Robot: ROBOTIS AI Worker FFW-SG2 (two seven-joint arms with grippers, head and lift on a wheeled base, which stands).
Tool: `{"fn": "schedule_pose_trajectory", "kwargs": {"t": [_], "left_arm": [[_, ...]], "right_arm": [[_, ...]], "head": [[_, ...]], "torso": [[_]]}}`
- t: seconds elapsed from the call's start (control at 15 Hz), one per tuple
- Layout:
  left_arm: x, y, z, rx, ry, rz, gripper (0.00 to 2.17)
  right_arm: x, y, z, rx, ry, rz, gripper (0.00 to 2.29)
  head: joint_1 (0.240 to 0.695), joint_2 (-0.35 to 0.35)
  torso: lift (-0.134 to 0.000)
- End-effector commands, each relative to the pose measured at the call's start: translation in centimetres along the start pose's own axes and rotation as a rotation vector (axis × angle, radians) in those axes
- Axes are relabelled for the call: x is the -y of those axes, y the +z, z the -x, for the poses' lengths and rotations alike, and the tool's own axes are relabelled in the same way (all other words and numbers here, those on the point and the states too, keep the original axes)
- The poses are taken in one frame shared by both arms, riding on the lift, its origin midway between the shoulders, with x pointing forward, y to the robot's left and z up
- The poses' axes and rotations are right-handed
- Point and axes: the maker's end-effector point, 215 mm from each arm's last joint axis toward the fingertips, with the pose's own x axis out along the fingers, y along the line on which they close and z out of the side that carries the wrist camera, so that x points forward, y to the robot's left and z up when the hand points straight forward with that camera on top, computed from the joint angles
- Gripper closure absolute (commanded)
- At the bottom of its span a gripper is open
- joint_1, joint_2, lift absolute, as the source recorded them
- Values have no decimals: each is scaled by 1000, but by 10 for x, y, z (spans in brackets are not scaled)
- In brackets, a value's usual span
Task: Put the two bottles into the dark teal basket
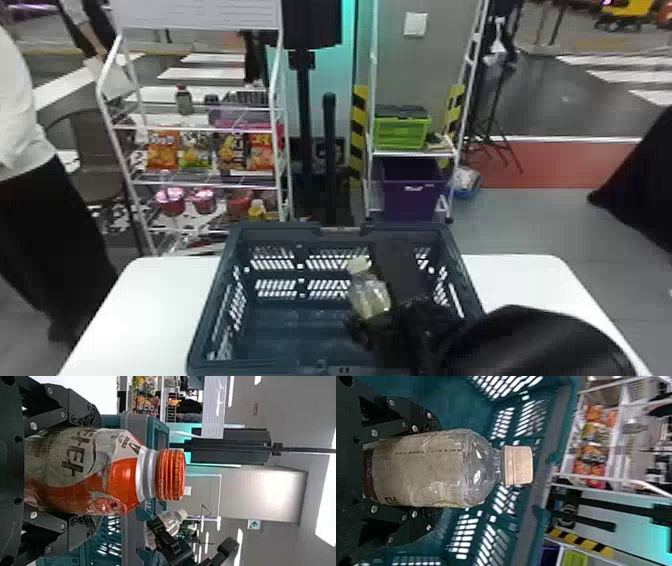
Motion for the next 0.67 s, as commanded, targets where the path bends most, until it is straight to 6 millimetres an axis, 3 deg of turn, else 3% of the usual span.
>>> {"fn": "schedule_pose_trajectory", "kwargs": {"t": [0.0,0.2,0.33,0.47,0.53,0.6], "left_arm": [[-1,-2,-3,-1,-1,4,2145],[-6,-3,-6,-4,2,8,2145],[-8,-4,-8,-8,2,9,2145],[-10,-8,-7,-14,-1,9,2145],[-11,-7,-8,-13,-2,8,2145],[-11,-7,-8,-14,-2,8,2145]], "right_arm": [[0,-10,-18,-95,18,18,1646],[4,-12,-31,-142,27,24,1639],[5,-18,-36,-163,26,25,1089],[7,-21,-36,-179,24,26,242],[5,-23,-36,-182,28,25,26],[4,-23,-36,-182,32,24,12]], "head": [[499,0],[499,0],[499,0],[499,0],[499,0],[499,0]], "torso": [[0],[0],[0],[0],[0],[0]]}}
